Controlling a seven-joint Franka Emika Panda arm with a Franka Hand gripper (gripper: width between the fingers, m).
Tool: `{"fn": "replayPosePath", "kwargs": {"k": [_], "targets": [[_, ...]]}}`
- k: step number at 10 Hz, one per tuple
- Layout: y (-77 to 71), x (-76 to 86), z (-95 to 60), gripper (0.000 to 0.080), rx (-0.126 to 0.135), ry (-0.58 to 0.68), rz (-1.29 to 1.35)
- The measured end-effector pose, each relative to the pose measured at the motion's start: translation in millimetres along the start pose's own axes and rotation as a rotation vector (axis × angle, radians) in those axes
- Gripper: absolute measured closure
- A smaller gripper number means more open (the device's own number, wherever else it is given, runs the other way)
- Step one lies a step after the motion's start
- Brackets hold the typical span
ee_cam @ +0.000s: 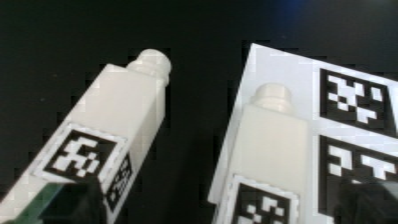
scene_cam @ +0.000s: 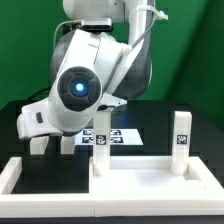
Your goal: Assemble desk
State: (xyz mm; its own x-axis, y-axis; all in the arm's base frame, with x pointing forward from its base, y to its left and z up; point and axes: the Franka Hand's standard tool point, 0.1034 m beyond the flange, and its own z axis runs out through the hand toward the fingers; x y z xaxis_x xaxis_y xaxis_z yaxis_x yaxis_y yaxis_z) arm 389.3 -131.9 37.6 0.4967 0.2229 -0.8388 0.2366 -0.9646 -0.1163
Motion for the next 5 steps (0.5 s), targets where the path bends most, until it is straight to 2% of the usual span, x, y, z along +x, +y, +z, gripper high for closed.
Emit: {"fn": "replayPosePath", "kwargs": {"k": [5], "targets": [[0.3, 7.6, 2.2, 0.0151, -0.008, -0.010, 0.010]]}}
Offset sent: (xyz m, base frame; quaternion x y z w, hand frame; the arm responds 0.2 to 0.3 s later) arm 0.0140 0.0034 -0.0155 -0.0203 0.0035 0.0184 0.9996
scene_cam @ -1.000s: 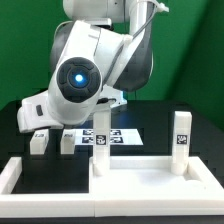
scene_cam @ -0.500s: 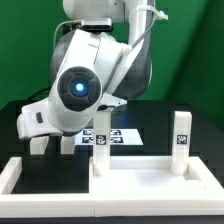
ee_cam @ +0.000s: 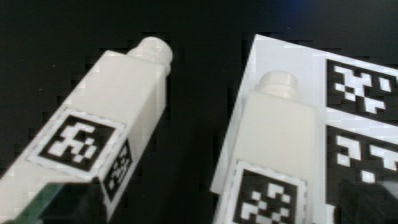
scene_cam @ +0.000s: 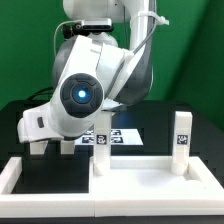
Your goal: Assemble desk
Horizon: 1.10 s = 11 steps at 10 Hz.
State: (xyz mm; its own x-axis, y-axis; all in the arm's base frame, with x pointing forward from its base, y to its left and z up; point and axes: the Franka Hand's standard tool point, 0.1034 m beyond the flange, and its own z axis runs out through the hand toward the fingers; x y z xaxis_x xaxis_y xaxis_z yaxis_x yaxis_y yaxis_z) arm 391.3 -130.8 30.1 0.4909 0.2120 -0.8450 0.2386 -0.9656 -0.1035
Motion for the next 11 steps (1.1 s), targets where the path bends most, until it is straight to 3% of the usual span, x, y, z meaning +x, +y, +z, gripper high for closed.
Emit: {"fn": "replayPosePath", "kwargs": {"k": [8, 9, 11], "targets": [[2.5, -2.7, 0.9, 0.0151, -0.004, -0.013, 0.004], [-2.5, -12.8, 1.3, 0.0151, 0.088, -0.036, 0.041], [-2.8, -14.0, 2.5, 0.0151, 0.167, -0.020, 0.105]]}}
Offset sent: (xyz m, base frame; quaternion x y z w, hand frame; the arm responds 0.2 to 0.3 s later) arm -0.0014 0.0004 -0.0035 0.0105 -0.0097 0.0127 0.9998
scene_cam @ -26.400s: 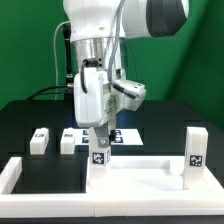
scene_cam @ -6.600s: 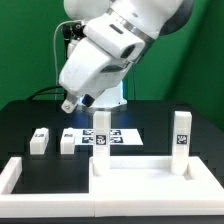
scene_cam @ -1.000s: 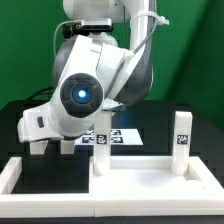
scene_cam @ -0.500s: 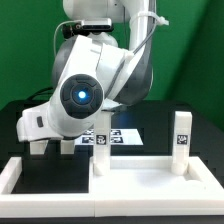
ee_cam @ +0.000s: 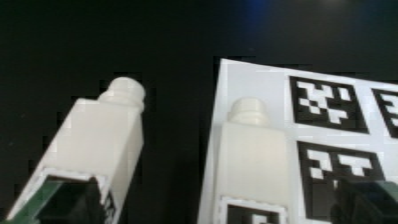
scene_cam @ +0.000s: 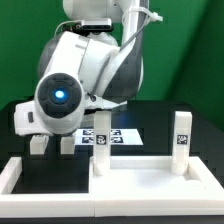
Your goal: Assemble desk
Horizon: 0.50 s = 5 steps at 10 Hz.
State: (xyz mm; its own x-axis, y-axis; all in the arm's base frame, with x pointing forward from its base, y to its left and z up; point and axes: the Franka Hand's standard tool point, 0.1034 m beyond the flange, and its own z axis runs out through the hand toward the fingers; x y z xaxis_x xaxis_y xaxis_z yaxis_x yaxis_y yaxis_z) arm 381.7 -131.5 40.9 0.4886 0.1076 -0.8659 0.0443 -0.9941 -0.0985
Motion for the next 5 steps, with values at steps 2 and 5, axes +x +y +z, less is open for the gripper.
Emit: {"fn": "replayPosePath", "kwargs": {"k": [2, 5], "targets": [[4.7, -1.7, -7.8, 0.0151, -0.014, 0.030, -0.003], [8.2, -10.3, -21.7, 0.0151, -0.029, 0.089, -0.002]]}}
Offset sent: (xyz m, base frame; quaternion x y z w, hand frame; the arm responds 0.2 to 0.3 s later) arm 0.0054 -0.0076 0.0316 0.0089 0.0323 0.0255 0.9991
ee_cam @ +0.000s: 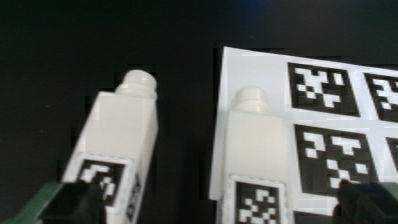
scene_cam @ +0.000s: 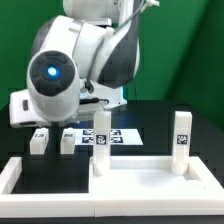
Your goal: Assemble desk
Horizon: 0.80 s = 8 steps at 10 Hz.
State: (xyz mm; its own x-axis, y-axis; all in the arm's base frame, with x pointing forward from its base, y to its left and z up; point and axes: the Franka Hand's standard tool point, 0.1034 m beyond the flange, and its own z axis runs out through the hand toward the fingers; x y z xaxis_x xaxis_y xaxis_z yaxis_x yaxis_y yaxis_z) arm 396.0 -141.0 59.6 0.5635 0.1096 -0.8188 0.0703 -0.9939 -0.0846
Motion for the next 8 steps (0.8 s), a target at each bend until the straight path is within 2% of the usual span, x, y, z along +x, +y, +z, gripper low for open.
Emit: {"fn": "replayPosePath", "kwargs": {"k": [2, 5, 8], "targets": [[-0.2, 5.2, -0.6, 0.0151, -0.014, 0.028, 0.003], [-10.4, 13.7, -0.2, 0.0151, -0.032, 0.038, 0.026], [-18.5, 20.4, 1.8, 0.0151, -0.040, 0.035, 0.026]]}}
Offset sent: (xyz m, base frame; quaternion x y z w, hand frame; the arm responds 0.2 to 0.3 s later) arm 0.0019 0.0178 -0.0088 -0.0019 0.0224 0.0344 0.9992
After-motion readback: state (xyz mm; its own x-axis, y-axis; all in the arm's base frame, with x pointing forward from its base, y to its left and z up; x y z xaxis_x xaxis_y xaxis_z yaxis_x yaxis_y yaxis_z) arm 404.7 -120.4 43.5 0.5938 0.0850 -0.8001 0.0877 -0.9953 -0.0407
